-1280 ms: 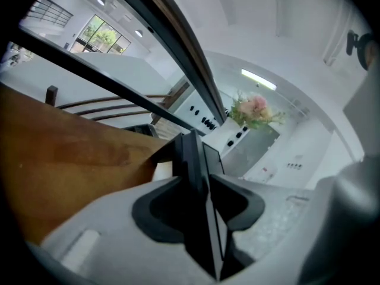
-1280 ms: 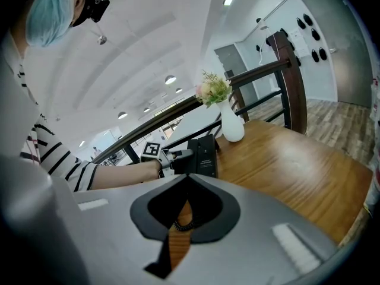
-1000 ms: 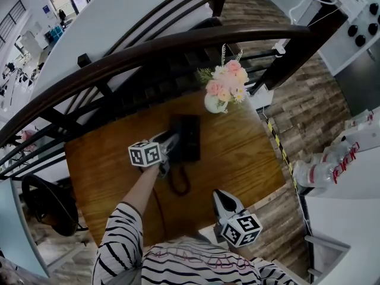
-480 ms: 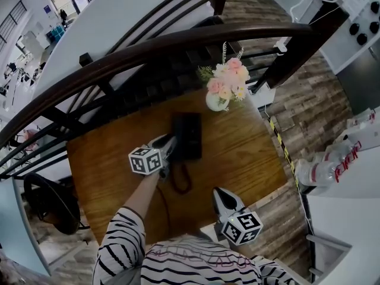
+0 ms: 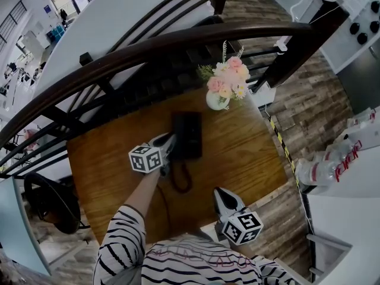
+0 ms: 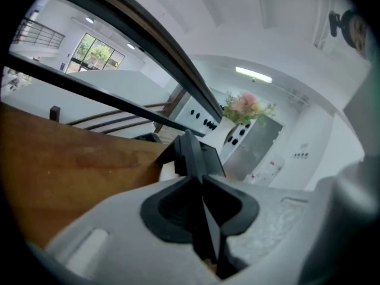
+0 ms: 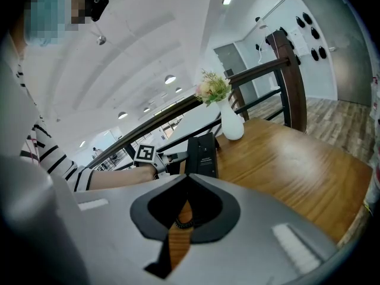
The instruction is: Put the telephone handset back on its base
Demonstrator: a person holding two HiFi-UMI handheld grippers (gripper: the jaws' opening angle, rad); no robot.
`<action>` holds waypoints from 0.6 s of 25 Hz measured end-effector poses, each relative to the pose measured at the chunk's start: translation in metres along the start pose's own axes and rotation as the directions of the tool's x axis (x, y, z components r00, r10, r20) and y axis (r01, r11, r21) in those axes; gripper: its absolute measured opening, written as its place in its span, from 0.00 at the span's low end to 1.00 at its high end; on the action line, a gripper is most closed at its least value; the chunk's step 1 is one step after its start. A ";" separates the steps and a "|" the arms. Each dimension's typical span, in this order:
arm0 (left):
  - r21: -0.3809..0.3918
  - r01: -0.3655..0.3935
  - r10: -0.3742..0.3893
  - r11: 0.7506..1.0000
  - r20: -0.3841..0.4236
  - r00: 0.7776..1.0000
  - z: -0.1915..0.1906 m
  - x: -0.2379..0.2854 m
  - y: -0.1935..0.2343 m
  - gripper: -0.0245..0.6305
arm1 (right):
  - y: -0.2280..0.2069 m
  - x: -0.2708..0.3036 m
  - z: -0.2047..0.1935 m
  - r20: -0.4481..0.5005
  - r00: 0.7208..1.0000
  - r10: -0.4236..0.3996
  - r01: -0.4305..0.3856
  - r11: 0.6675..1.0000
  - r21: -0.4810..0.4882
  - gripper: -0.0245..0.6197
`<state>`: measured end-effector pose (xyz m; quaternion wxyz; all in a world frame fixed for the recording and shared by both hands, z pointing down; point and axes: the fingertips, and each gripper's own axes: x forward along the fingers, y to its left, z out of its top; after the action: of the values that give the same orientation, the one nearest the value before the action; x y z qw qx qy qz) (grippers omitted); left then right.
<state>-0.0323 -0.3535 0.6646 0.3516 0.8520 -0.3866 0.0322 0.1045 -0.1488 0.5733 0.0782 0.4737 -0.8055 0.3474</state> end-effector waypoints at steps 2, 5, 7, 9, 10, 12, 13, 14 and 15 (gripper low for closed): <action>-0.017 0.018 -0.018 1.000 0.003 1.000 0.001 0.000 0.000 0.13 | 0.001 0.001 -0.001 -0.003 1.000 0.002 -0.002 1.000 0.001 0.04; -0.026 0.034 -0.034 0.999 0.003 0.999 0.002 0.001 0.001 0.13 | 0.002 0.002 -0.001 -0.005 1.000 0.007 -0.007 1.000 -0.002 0.04; -0.037 0.046 -0.046 0.998 0.003 0.999 0.003 0.000 0.001 0.12 | 0.004 0.002 -0.002 -0.007 1.000 0.010 -0.010 1.000 -0.004 0.04; -0.046 0.061 -0.061 0.997 0.001 0.998 0.003 -0.001 0.000 0.12 | 0.007 0.003 -0.002 -0.011 1.000 0.012 -0.012 1.000 -0.006 0.04; -0.048 0.069 -0.069 0.996 -0.003 0.998 0.003 -0.001 0.000 0.12 | 0.008 0.003 -0.002 -0.012 1.000 0.013 -0.013 1.000 -0.007 0.04; -0.046 0.082 -0.082 0.996 -0.013 0.997 0.003 -0.001 -0.001 0.11 | 0.009 0.004 -0.003 -0.015 1.000 0.017 -0.017 1.000 -0.008 0.04; -0.049 0.090 -0.091 0.995 -0.015 0.996 0.003 0.000 -0.001 0.11 | 0.010 0.005 -0.004 -0.017 1.000 0.019 -0.019 1.000 -0.009 0.04; -0.060 0.101 -0.102 0.993 -0.015 0.995 0.004 0.001 0.000 0.11 | 0.010 0.006 -0.004 -0.018 1.000 0.020 -0.021 1.000 -0.009 0.04; -0.075 0.112 -0.113 0.991 -0.010 0.994 0.004 0.001 0.001 0.11 | 0.010 0.007 -0.004 -0.020 1.000 0.022 -0.022 1.000 -0.009 0.04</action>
<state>-0.0330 -0.3568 0.6626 0.3870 0.8586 -0.3362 0.0042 0.0916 -0.1476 0.5747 0.0846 0.4611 -0.8115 0.3490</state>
